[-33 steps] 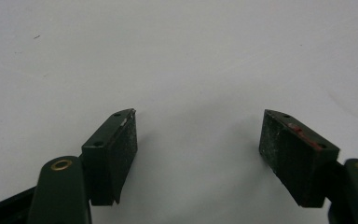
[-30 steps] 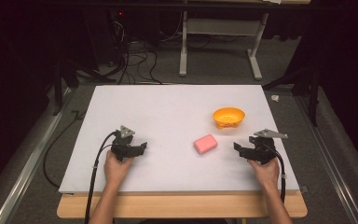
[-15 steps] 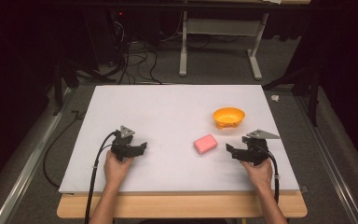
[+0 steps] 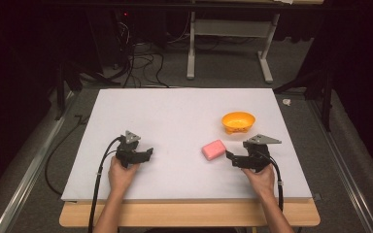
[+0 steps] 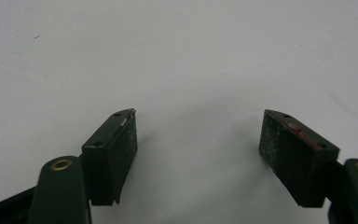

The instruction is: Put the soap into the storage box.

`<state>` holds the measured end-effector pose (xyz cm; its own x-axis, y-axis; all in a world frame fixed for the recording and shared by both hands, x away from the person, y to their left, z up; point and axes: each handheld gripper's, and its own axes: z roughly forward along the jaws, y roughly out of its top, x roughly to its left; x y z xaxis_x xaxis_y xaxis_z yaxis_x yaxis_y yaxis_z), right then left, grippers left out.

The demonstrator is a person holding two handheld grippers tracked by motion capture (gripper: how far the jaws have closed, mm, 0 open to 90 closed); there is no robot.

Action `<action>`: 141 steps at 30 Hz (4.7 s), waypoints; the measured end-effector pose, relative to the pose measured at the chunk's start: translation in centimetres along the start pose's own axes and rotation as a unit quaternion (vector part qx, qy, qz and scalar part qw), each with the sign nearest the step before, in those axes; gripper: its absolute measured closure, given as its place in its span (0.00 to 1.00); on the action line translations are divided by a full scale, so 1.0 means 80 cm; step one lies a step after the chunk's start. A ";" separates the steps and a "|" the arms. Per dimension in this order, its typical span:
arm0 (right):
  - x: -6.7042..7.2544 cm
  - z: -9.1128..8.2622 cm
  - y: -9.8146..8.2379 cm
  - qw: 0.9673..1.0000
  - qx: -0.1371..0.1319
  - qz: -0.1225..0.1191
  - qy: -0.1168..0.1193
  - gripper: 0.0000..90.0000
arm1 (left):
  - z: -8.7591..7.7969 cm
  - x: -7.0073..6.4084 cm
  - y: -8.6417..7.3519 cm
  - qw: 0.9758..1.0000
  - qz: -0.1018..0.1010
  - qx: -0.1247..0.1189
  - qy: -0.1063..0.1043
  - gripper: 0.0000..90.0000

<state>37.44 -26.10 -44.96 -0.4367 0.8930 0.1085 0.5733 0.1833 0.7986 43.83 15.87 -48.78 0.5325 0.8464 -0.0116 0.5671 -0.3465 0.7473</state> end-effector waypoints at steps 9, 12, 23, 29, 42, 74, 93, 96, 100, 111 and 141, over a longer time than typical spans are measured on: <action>0.014 0.008 0.004 1.000 0.004 -0.007 0.012 0.15 | 0.000 0.000 0.000 1.000 0.000 0.000 0.000 0.31; 0.019 0.011 0.005 1.000 0.006 -0.009 0.017 0.15 | 0.000 0.000 0.000 1.000 0.000 0.000 0.000 0.31; 0.037 0.028 0.009 0.999 0.017 -0.017 0.022 0.13 | 0.000 0.000 0.000 1.000 0.000 0.000 0.000 0.31; 0.046 0.037 0.014 0.999 0.024 -0.020 0.019 0.13 | 0.000 0.000 0.000 1.000 0.000 0.000 0.000 0.31; 0.052 0.054 0.017 0.999 0.031 -0.021 0.005 0.13 | 0.000 0.000 0.000 1.000 0.000 0.000 0.000 0.31; 0.054 0.092 0.019 0.996 0.085 -0.032 -0.014 0.13 | 0.000 0.000 0.000 1.000 0.000 0.000 0.000 0.31; 0.056 0.096 0.012 0.995 0.086 -0.044 -0.022 0.15 | 0.000 0.000 0.000 1.000 0.000 0.000 0.000 0.31; 0.057 0.096 0.012 0.995 0.086 -0.043 -0.023 0.15 | 0.000 0.000 0.000 1.000 0.000 0.000 0.000 0.31; 0.057 0.096 0.012 0.995 0.086 -0.043 -0.024 0.15 | 0.000 0.000 0.000 1.000 0.000 0.000 0.000 0.31; 0.056 0.094 0.013 0.995 0.089 -0.042 -0.021 0.15 | 0.000 0.000 0.000 1.000 0.000 0.000 0.000 0.31; 0.045 0.063 0.015 0.997 0.070 -0.030 -0.002 0.15 | 0.000 0.000 0.000 1.000 0.000 0.000 0.000 0.31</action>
<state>40.05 -20.61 -46.54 -0.4695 0.8809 0.0604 0.6384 0.2914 0.7124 43.84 15.87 -48.78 0.5325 0.8464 -0.0118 0.5673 -0.3465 0.7471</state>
